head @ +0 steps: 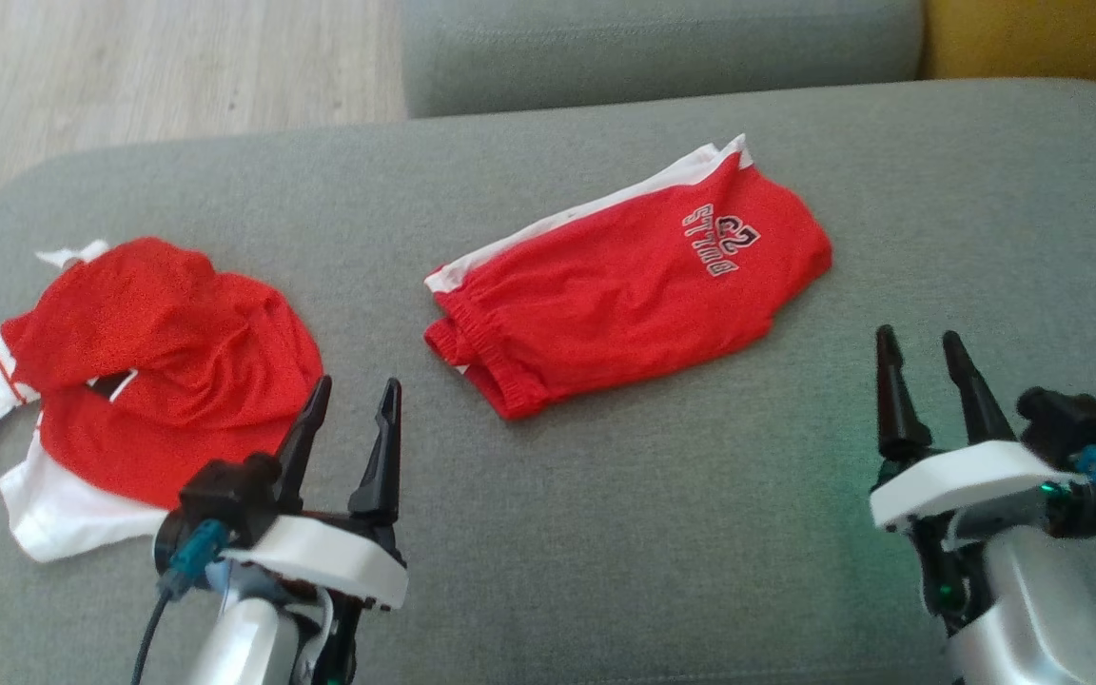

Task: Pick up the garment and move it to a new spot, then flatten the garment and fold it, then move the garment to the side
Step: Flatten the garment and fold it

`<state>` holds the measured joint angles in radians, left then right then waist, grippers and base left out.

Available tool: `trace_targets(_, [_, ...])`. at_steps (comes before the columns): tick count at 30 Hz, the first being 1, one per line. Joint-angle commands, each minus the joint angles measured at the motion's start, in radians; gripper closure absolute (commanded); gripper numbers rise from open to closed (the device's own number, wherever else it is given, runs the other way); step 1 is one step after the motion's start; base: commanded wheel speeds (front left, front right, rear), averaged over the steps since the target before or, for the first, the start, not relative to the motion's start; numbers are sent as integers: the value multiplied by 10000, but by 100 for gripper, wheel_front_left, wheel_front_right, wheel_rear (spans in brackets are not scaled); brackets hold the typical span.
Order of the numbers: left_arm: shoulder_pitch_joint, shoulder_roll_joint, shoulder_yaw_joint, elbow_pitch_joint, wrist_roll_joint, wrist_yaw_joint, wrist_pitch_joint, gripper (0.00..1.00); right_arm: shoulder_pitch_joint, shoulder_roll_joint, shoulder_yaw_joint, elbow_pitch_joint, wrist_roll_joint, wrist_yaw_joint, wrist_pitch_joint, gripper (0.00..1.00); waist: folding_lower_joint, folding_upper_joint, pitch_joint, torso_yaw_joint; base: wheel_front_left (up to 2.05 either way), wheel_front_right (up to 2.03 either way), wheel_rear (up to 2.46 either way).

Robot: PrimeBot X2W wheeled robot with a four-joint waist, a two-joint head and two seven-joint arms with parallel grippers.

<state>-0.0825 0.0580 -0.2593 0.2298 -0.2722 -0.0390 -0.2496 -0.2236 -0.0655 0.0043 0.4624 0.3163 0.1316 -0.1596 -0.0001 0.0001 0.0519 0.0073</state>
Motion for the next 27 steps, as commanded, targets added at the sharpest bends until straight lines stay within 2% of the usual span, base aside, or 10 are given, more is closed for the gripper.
trace_targets(1, [-586,-10,319,-286,82,-51,-122,0,-463,101,55,-254,271,-9,187,0,1,-1,252,197,0,0,0])
trace_targets(10, [-956,-64,100,-7,101,-249,-122,0,-1740,148,-813,1027,2109,-9,1599,0,1,-1,1028,1019,0,0,0])
trace_targets(16, [-1202,-74,-116,45,-26,-261,-122,0,-3029,150,-1643,2684,3351,-9,2389,0,1,-1,1453,1652,0,0,0])
trace_targets(21, [-1410,-76,-327,-12,-178,-200,-122,0,-4158,151,-2542,4200,3345,-9,2929,0,1,-1,1786,2074,0,0,0])
trace_targets(27, [-1649,-76,-561,-102,-389,-76,-122,0,-5287,-46,-3328,5634,2798,-9,3317,0,1,-1,2113,2461,0,0,0])
